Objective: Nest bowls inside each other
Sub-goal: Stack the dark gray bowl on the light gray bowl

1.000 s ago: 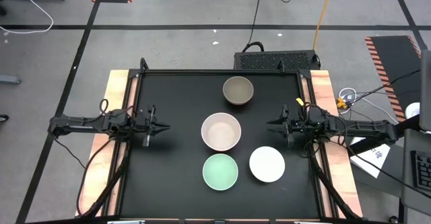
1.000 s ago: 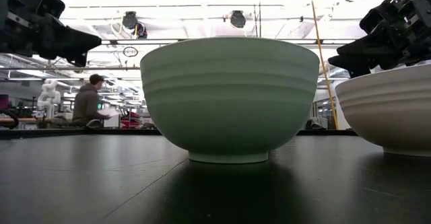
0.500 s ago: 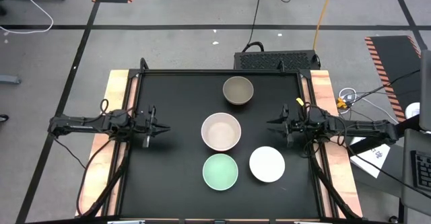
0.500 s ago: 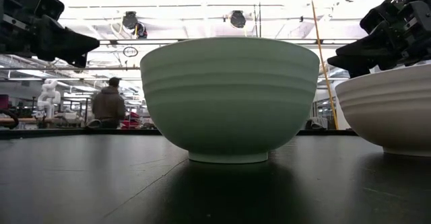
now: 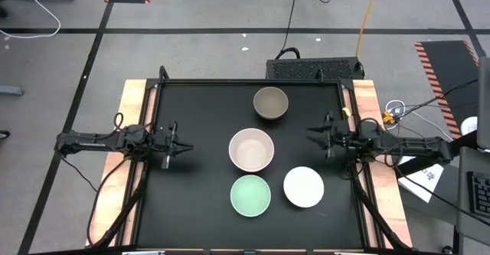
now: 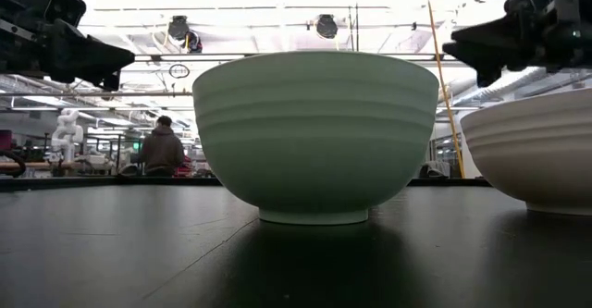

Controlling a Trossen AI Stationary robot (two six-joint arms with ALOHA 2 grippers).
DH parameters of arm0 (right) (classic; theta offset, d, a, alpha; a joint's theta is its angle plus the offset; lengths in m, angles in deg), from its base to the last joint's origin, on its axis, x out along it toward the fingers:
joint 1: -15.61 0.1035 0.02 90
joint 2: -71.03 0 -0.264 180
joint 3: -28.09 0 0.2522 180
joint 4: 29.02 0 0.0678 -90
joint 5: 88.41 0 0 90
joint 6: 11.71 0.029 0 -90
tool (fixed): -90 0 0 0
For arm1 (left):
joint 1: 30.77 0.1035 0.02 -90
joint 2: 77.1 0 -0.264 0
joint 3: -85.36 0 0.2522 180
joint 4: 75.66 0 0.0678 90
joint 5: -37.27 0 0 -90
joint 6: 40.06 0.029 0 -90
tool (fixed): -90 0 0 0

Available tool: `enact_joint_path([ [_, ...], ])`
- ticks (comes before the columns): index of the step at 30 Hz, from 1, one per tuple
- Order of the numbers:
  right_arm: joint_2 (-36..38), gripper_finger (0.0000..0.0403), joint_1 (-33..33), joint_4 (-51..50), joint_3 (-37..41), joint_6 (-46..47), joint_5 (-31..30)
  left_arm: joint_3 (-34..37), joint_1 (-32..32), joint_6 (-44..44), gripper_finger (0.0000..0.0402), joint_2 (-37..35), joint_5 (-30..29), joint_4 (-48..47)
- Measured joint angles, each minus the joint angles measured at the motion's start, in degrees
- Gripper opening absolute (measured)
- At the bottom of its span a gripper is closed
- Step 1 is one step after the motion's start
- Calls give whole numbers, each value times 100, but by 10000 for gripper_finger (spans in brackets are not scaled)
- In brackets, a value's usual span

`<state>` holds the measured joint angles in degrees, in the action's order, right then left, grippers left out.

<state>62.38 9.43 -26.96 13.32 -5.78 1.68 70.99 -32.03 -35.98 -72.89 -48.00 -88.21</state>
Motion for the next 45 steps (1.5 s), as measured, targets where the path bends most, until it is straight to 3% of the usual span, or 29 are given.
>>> enact_joint_path([
  [6, -124, 143, -366, -321, -330, 73, -13, 0, 0, 90, 30, 0, -2, 0],
  [16, -1123, 144, -1335, -747, -1133, 380, -12, -2, 0, 30, 30, 8, -4, -2],
  [20, -1754, 144, -1857, -1335, -1522, 410, 42, -2, 0, 95, 30, 116, -4, -2],
  [27, -3007, 144, -2717, -1751, -2306, 405, 1029, -2, 0, 136, 31, 383, -20, -4],
  [37, -4709, 144, -3703, -2602, -3799, -17, 1369, -2, 0, 41, 31, 446, -22, -4],
  [45, -5835, 144, -4093, -3602, -4725, -361, 1479, -2, 0, 52, 31, 446, -22, -4],
])
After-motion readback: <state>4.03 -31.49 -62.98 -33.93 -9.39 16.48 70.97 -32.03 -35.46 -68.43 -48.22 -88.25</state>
